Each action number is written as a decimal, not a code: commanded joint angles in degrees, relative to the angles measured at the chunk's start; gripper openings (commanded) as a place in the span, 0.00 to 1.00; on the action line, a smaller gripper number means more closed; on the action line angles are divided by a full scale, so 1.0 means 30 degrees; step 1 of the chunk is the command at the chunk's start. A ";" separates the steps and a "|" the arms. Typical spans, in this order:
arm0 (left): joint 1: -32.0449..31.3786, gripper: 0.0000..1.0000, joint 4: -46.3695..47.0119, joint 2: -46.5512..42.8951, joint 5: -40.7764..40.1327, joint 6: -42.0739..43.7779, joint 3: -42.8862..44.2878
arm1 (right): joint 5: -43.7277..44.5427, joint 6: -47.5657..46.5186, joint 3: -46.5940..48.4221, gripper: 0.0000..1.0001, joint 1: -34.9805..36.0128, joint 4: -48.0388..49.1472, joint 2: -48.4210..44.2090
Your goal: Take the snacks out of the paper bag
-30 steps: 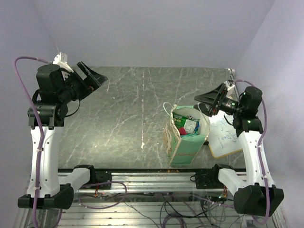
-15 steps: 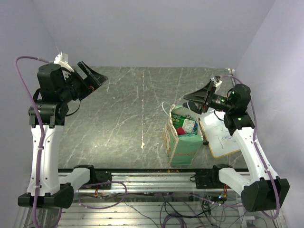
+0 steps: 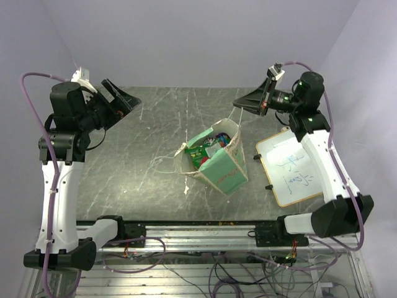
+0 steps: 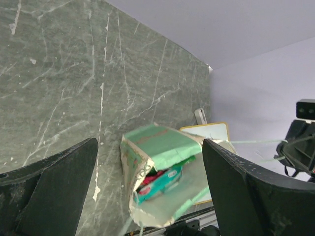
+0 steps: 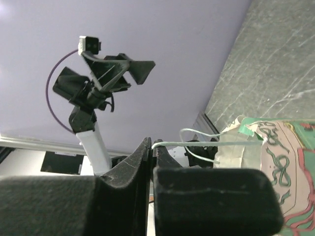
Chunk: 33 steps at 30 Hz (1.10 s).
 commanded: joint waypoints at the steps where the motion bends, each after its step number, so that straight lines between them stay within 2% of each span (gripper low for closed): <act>1: -0.0102 0.98 0.0061 0.0107 0.0313 0.0027 0.0227 | -0.0774 -0.0645 0.2215 0.00 -0.0057 0.1447 0.1399; 7: -0.0098 0.98 -0.0330 0.0266 0.0775 -0.0087 0.0123 | -0.2322 -0.2404 0.4827 0.00 -0.0064 0.0663 0.3790; 10: -0.0080 0.98 -0.0391 0.0321 0.1292 -0.0236 -0.0270 | -0.2465 -0.5581 0.7710 0.00 -0.0058 -0.2660 0.5237; 14: -0.0098 0.98 -0.0493 0.0797 0.2702 -0.0425 -0.0887 | -0.2475 -0.9528 1.3308 0.00 -0.0108 -0.7774 0.7503; 18: -0.0094 0.98 -0.0191 0.1204 0.4556 -0.0463 -0.2053 | -0.3221 -1.0922 1.5931 0.00 -0.0108 -0.9726 0.9050; 22: -0.0526 0.98 -0.1089 0.2267 0.5729 0.0737 -0.3130 | -0.3878 -1.0977 1.6154 0.00 -0.0120 -0.9609 0.9116; 26: -0.2076 0.98 -0.1563 0.3243 0.4565 0.1789 -0.4107 | -0.3248 -1.1552 1.4067 0.00 0.0047 -0.9838 0.8248; 31: -0.2796 0.98 -0.1033 0.3217 0.3184 0.1606 -0.5482 | 0.0460 -1.5369 1.3202 0.00 0.1889 -1.4369 0.8037; 33: -0.2797 0.98 -0.0914 0.3007 0.2901 0.1613 -0.5874 | 0.1500 -1.6060 1.2650 0.00 0.2876 -1.5180 0.7983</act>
